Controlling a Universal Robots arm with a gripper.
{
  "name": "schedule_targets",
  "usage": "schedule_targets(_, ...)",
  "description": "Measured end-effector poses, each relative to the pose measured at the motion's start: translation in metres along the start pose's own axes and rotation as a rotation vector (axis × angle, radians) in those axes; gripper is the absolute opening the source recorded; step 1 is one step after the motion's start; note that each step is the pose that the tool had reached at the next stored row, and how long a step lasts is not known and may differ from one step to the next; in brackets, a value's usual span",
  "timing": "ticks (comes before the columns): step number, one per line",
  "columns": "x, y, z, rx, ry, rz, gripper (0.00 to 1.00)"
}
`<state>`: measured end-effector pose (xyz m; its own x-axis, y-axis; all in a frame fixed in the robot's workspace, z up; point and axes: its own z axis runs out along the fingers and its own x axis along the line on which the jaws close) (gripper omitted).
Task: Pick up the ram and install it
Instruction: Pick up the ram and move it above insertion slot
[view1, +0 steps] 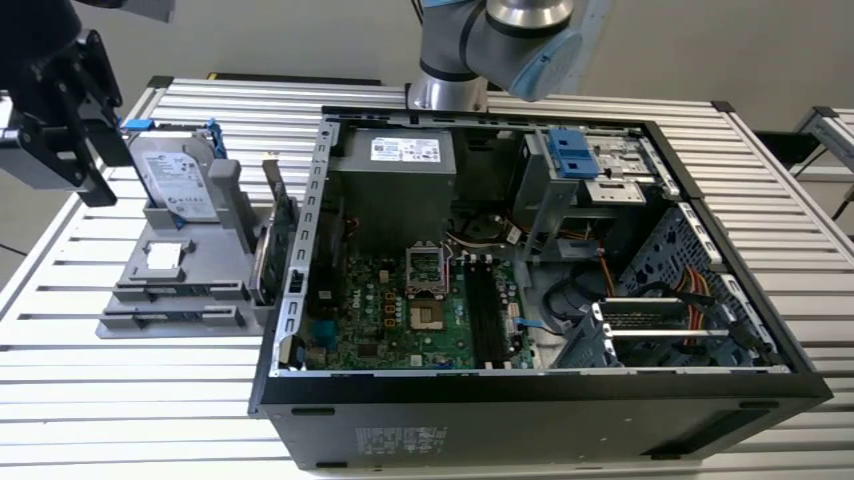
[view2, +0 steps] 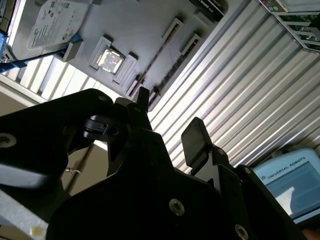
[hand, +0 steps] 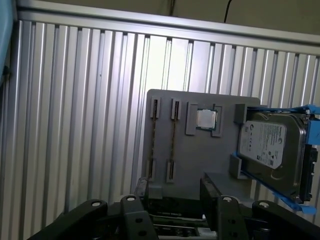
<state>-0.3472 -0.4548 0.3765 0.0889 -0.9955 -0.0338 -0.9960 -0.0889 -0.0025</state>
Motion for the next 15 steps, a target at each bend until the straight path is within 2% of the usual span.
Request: schedule_targets(15,0.0003,0.0,0.009,-0.0001,0.0004,0.001,1.0)
